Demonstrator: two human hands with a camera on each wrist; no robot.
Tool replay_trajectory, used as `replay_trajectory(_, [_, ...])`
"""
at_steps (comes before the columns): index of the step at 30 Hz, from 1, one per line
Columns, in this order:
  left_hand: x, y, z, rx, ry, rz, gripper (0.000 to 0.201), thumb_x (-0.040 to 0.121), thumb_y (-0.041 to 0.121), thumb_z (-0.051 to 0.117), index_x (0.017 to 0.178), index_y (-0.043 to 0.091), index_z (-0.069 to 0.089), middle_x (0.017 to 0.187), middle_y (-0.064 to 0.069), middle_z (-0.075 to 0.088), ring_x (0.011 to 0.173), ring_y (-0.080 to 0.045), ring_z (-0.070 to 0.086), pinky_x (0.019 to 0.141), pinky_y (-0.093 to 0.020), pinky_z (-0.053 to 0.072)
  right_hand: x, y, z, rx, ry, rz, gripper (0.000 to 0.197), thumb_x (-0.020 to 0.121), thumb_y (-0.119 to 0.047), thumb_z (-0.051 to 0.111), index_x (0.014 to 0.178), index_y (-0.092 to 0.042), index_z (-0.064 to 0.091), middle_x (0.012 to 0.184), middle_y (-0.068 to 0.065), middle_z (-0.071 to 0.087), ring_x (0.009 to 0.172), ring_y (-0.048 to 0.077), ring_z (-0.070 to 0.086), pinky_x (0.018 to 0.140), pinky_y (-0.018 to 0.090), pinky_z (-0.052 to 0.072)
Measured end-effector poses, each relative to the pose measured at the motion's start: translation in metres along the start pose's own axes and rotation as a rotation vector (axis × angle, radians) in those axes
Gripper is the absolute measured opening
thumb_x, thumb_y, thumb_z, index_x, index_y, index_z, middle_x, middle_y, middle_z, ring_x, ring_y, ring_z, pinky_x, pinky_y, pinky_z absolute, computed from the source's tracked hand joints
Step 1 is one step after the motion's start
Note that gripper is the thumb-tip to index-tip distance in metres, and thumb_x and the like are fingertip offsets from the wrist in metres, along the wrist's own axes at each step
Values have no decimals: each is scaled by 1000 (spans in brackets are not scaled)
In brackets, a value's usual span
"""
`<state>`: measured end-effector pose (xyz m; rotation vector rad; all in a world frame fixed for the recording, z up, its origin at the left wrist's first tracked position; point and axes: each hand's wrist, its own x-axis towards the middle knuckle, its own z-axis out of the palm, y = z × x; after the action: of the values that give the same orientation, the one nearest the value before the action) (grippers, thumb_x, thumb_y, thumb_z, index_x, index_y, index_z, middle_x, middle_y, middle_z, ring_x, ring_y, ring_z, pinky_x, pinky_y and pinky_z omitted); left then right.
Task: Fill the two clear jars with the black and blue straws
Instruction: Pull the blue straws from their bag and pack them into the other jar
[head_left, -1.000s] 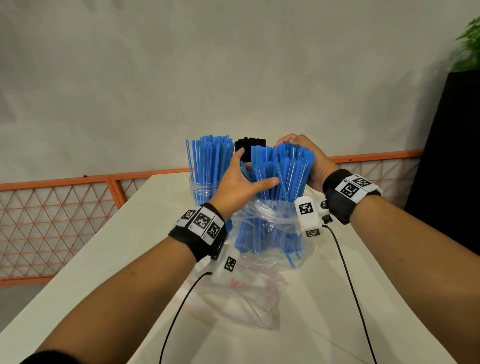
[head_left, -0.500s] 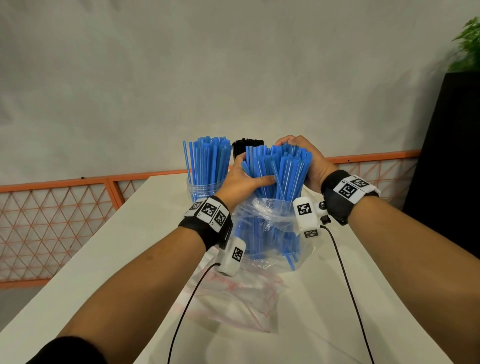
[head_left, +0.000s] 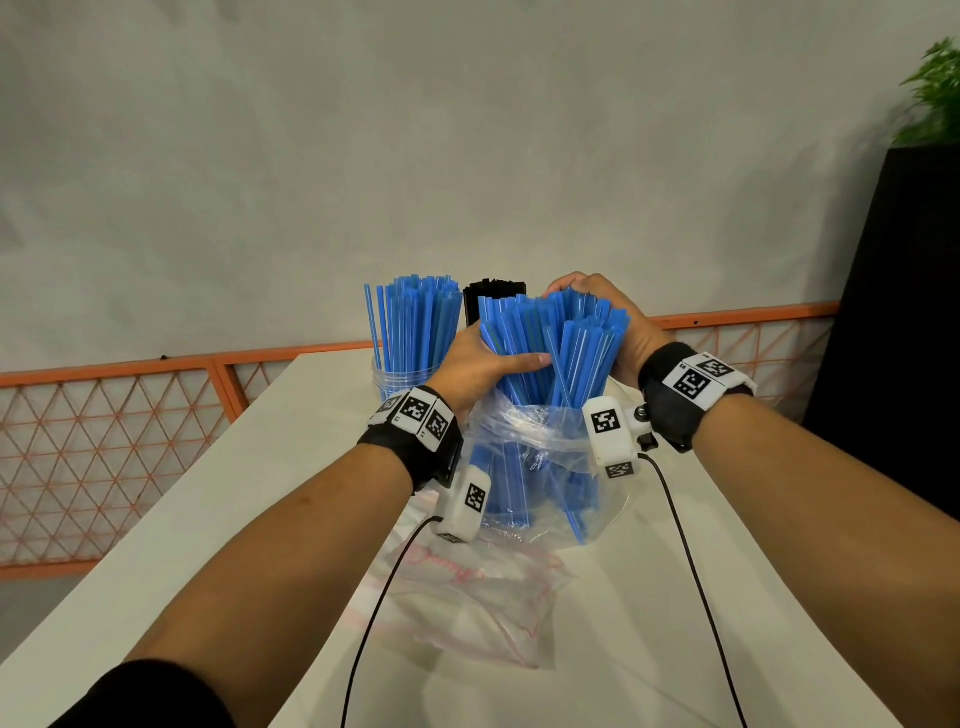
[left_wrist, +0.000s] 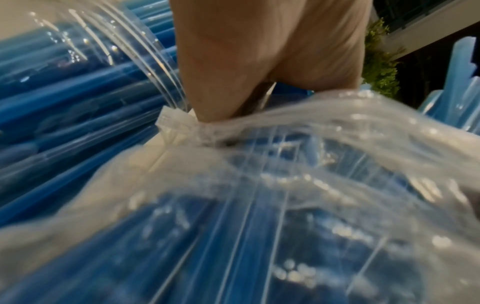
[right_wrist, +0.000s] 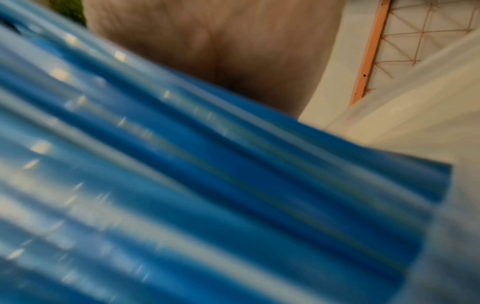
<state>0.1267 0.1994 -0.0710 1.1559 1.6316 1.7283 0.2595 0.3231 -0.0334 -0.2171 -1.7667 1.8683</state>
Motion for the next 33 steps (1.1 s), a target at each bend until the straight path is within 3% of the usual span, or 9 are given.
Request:
replay_trajectory(5, [4, 1, -4, 2, 60, 40, 41, 71, 7, 86, 108, 11, 67, 106, -8, 75, 100, -23, 73, 91, -41, 57, 3, 4, -1, -38, 68, -65, 21, 99, -28, 44, 104, -12, 56, 90, 5, 55, 78, 18, 55, 75, 33, 49])
replay_trajectory(10, [7, -1, -2, 10, 32, 21, 33, 75, 6, 83, 102, 17, 68, 102, -3, 77, 99, -20, 73, 91, -38, 57, 4, 12, -5, -86, 81, -16, 59, 88, -66, 41, 129, -26, 53, 124, 3, 56, 114, 21, 58, 101, 43, 45])
replay_trajectory(14, [8, -1, 1, 12, -12, -12, 32, 79, 7, 80, 104, 19, 65, 99, 2, 77, 96, -15, 73, 83, -29, 59, 3, 15, -7, -17, 45, 102, 62, 87, -73, 36, 133, -33, 51, 125, -8, 62, 111, 10, 62, 100, 37, 44])
replay_trajectory(18, [11, -2, 5, 27, -37, -29, 40, 81, 8, 79, 115, 17, 62, 112, -4, 74, 103, -19, 71, 92, -35, 57, 6, 15, -9, 22, 52, 153, 85, 86, -73, 37, 155, -28, 15, 155, 10, 33, 137, 28, 42, 115, 49, 31])
replay_trajectory(22, [13, 0, 7, 75, -21, -34, 47, 81, 9, 78, 124, 12, 59, 112, -4, 73, 102, -17, 71, 94, -38, 56, 2, 14, -7, 11, 1, 178, 71, 88, -73, 34, 117, -17, 65, 111, 9, 72, 103, 21, 69, 84, 35, 56])
replay_trajectory(26, [14, 1, 10, 100, 23, -1, 54, 80, 10, 80, 129, 9, 56, 119, -8, 70, 108, -22, 69, 96, -41, 55, -9, 7, -3, 101, -72, 142, 59, 90, -69, 35, 79, -33, 80, 86, -9, 76, 84, 8, 73, 66, 23, 57])
replay_trajectory(28, [13, 2, 9, 95, 87, 23, 58, 78, 9, 82, 129, 8, 55, 121, -10, 69, 109, -23, 68, 96, -42, 55, -14, 4, -5, 93, -107, 85, 49, 83, -74, 43, 92, -41, 77, 90, -17, 75, 90, 4, 71, 69, 22, 57])
replay_trajectory(31, [14, 0, 5, 95, 181, 51, 57, 77, 7, 83, 127, 6, 55, 118, -11, 69, 106, -24, 69, 94, -44, 56, -18, 3, -13, 165, -55, 89, 108, 55, -77, 70, 147, -32, 36, 136, -2, 58, 119, 20, 61, 92, 41, 54])
replay_trajectory(33, [14, -2, 3, 120, 212, 63, 53, 77, 8, 82, 123, 9, 56, 113, -5, 70, 102, -20, 69, 94, -42, 56, -23, 2, -19, 244, -93, 83, 120, 50, -75, 76, 151, -32, 26, 150, 4, 42, 128, 27, 52, 104, 50, 43])
